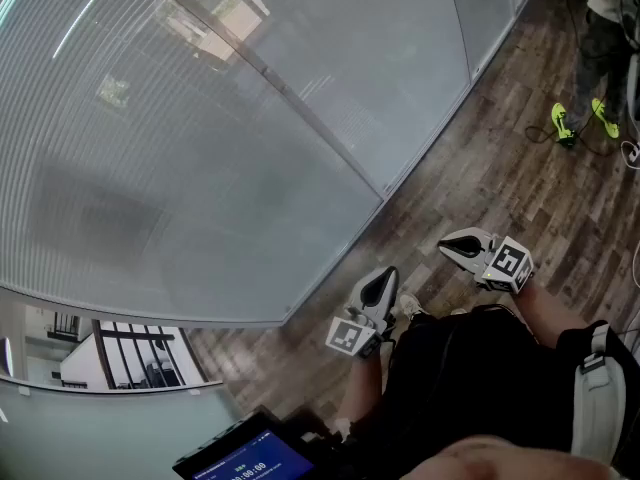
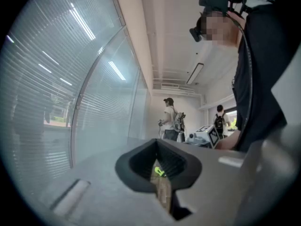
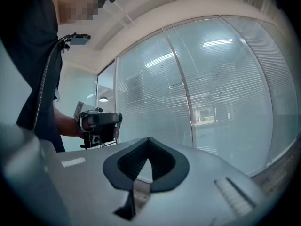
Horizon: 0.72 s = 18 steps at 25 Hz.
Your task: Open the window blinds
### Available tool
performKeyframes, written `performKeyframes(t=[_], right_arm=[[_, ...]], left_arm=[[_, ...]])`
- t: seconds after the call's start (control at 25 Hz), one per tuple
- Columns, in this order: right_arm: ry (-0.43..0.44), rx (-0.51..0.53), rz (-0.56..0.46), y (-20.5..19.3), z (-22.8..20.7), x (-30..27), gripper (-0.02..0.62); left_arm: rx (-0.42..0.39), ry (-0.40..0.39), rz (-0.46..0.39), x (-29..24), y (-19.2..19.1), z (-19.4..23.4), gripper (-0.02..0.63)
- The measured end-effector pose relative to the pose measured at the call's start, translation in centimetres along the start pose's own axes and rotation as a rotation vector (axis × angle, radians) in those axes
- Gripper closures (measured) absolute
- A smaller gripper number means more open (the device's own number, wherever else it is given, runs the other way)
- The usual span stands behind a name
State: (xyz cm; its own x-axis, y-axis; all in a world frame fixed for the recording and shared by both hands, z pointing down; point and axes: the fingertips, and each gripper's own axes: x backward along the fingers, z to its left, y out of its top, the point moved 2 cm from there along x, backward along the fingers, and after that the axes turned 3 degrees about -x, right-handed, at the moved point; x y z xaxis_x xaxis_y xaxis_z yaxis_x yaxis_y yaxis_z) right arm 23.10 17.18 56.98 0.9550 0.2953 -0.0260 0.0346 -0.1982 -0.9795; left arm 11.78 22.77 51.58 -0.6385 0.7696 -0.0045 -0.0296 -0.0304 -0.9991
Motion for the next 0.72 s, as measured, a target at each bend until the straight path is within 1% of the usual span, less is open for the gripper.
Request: performKeyframes(t=[0.24,0.44,0.6,0.72], right_arm=[[-0.002,0.016,0.001,0.3,0.0,0.0,0.589],[0.005,0.009,-0.011,0.6,-0.1,0.0,0.589],[0.077,0.014,-0.023,0.9,1.2,-0.3,0.588],[0.111,0.026,-0.015,0.5,2.0,-0.6,0.572]], left_arm=[[0.001,-0.015,0.004,-0.5,0.0,-0.1,0.604],[0.011,-0.033,-0.006,-1.0,-0.1,-0.3,0.604],[0.010,-0.036,0.005,-0.7,0.0,-0.5,0.604],[0.011,-0.026,0.004,-0.4,-0.3,-0.6,0.604]])
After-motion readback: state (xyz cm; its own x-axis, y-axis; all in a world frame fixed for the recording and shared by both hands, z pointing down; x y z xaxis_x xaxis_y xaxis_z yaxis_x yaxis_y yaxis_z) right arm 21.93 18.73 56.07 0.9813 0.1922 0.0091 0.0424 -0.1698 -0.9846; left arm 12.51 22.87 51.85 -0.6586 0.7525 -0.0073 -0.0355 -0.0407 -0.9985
